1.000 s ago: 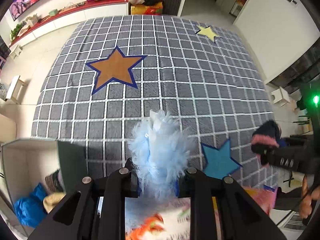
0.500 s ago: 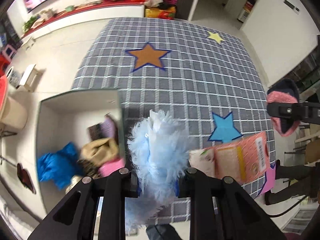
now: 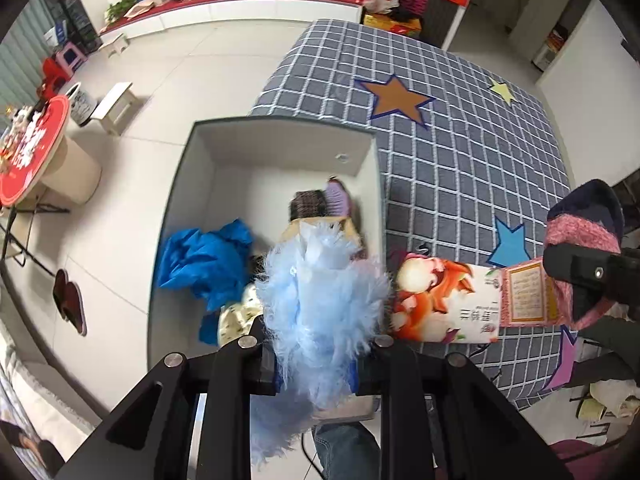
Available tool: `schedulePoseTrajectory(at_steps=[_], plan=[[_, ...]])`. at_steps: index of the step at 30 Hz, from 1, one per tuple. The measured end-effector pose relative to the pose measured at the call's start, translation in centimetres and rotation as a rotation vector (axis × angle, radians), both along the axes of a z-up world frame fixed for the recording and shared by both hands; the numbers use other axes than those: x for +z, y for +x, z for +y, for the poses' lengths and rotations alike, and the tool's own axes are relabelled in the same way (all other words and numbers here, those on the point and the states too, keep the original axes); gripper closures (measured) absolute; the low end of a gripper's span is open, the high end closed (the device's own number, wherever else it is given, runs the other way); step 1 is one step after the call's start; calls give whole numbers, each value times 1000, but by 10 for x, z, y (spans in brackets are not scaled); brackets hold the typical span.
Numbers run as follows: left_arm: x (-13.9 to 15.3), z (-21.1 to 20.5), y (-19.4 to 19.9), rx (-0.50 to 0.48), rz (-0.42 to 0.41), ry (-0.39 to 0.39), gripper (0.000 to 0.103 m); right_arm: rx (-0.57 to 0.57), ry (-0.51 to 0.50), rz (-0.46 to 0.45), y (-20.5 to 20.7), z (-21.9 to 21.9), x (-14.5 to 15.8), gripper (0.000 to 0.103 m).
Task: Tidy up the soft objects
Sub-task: 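Carry the pink-black hat and fluffy blue boa over the white box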
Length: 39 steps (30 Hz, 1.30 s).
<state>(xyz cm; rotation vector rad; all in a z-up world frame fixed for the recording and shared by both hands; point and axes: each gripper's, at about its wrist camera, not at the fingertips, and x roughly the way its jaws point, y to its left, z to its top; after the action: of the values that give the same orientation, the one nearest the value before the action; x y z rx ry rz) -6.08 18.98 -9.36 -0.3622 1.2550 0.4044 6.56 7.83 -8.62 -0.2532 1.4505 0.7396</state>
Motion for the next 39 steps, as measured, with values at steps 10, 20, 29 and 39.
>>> schedulePoseTrajectory(at_steps=[10,20,29,39], plan=[[-2,21,-19,57,-11,-13,78,108,-18,-30,-23,37,1,67],[3,29,-23,41,-23,6,78,141,-29,-22,-29,59,-3,67],[4,36,-18,21,-6,14,78,149,-16,-30,-29,68,-3,67],[4,37,-11,7,-8,15,78,129,-15,-39,-23,68,0,67]])
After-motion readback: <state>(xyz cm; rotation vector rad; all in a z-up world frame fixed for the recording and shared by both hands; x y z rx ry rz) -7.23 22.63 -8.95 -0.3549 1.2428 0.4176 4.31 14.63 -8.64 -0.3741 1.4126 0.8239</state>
